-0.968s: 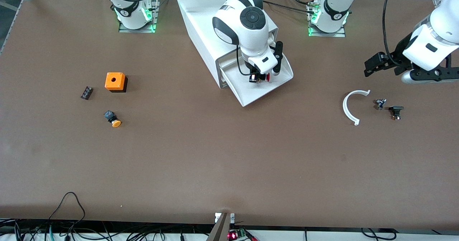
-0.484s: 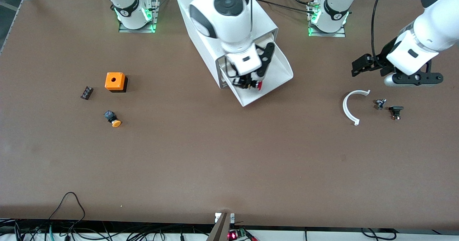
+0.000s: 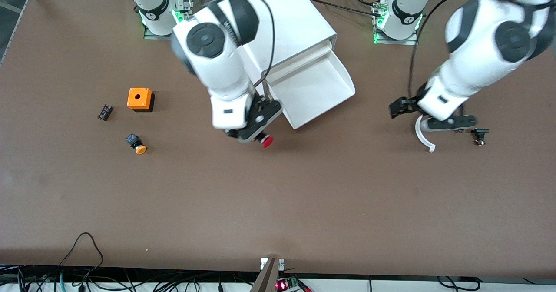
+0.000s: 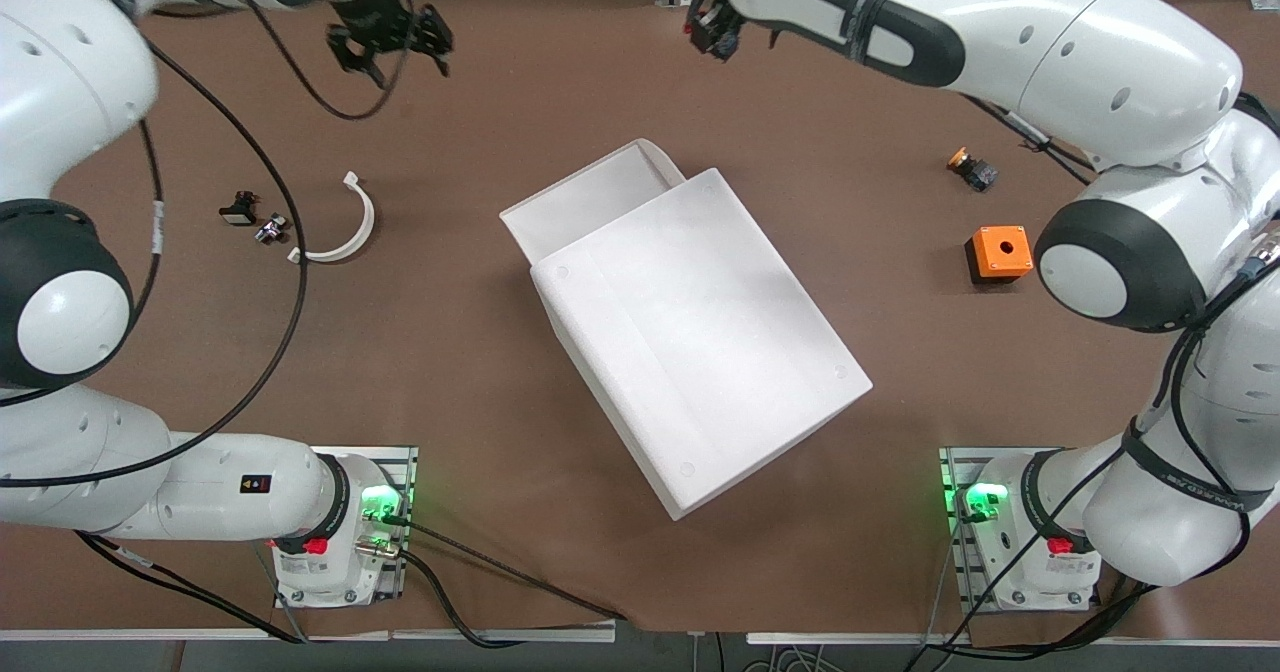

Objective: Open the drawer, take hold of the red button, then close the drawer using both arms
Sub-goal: 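Carry the red button with the right gripper while the left gripper reaches the drawer, then push the drawer shut with the left gripper while the right gripper lowers the button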

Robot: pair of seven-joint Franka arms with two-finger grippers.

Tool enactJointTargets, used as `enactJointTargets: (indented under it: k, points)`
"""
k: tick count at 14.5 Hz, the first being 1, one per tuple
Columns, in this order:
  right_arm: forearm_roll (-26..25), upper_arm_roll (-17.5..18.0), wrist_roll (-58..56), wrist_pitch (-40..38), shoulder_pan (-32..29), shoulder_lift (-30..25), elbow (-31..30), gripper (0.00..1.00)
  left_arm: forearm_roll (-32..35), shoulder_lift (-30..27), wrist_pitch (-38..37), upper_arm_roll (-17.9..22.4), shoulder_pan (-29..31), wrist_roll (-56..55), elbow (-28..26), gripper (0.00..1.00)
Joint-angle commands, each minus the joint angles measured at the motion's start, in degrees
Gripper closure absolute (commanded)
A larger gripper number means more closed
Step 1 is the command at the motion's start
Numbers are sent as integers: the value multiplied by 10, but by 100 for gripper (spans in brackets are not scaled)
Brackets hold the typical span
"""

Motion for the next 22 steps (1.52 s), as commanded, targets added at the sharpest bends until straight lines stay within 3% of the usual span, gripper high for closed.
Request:
enactJointTargets:
  k: [1,5,9,12,22]
  points:
    - [6,0,43,-47,-40,-23,-42,72,1,21,87,-15,-26,-98,-45,0]
    - [7,-50,81,-79,-52,-24,-97,70,17,59,186,-15,-71,-197,-89,0]
    - [1,-80,109,-60,-62,-32,-184,70,40,72,226,-15,-110,-274,-124,0]
    - [-4,-80,103,13,-85,-52,-268,70,40,72,227,-17,-133,-305,-141,0]
    - [-12,-80,50,236,-123,-81,-459,70,26,66,221,-130,-135,-356,-179,0]
